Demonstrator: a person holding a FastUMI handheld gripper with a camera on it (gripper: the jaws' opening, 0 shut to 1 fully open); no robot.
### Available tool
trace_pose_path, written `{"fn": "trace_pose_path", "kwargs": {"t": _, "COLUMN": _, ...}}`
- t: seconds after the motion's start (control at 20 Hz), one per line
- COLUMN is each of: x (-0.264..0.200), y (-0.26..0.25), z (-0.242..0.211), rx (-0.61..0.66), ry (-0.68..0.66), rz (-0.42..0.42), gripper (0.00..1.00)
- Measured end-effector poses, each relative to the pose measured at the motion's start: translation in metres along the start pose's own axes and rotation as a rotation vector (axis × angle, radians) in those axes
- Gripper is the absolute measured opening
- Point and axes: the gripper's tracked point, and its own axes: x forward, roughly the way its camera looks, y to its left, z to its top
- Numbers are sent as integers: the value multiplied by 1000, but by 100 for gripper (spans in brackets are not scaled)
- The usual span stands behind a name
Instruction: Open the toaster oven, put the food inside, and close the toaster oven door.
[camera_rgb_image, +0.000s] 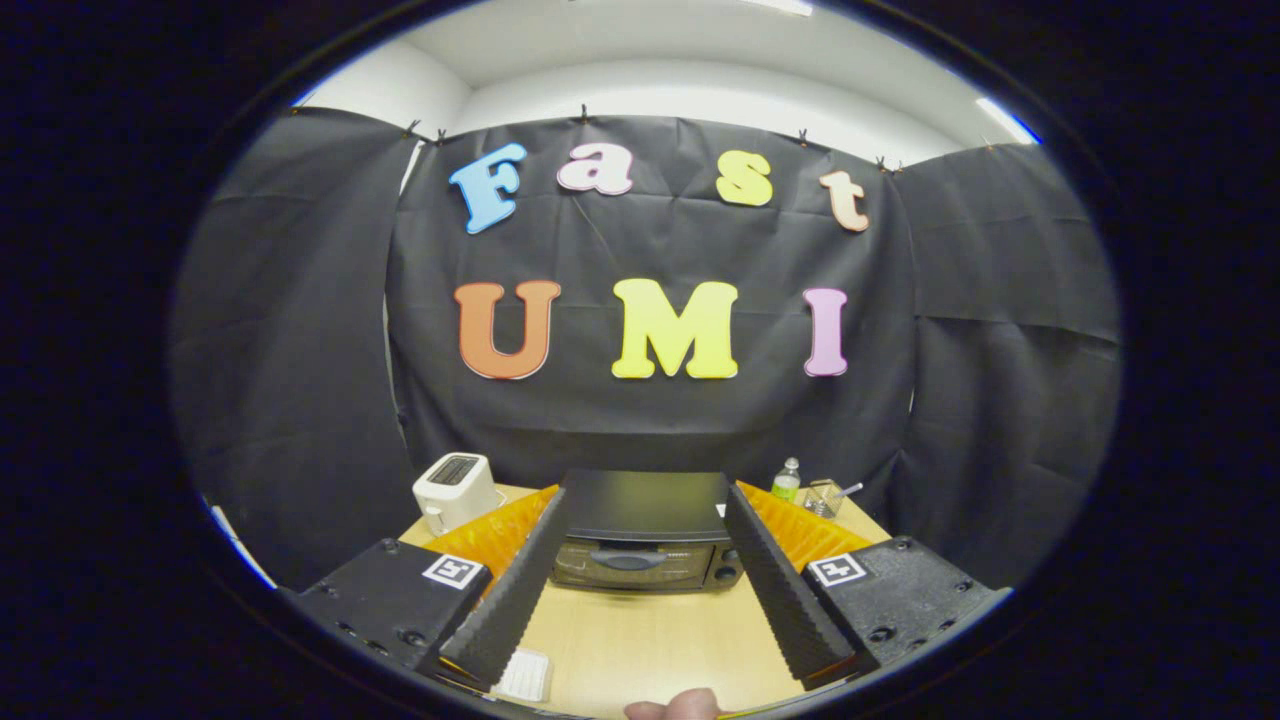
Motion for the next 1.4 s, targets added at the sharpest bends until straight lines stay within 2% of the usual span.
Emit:
{"fn": "trace_pose_path", "kwargs": {"t": 0.45, "x": -60, "y": -1, "z": -1, "rx": 28, "ry": -61, "rz": -14, "gripper": 100}}
{"fn": "trace_pose_path", "kwargs": {"t": 0.8, "x": -65, "y": -2, "z": -9, "rx": 64, "ry": -54, "rz": -25, "gripper": 100}}
{"fn": "trace_pose_path", "kwargs": {"t": 1.4, "x": -56, "y": 11, "z": -18, "rx": 52, "ry": -31, "rz": 3, "gripper": 100}}
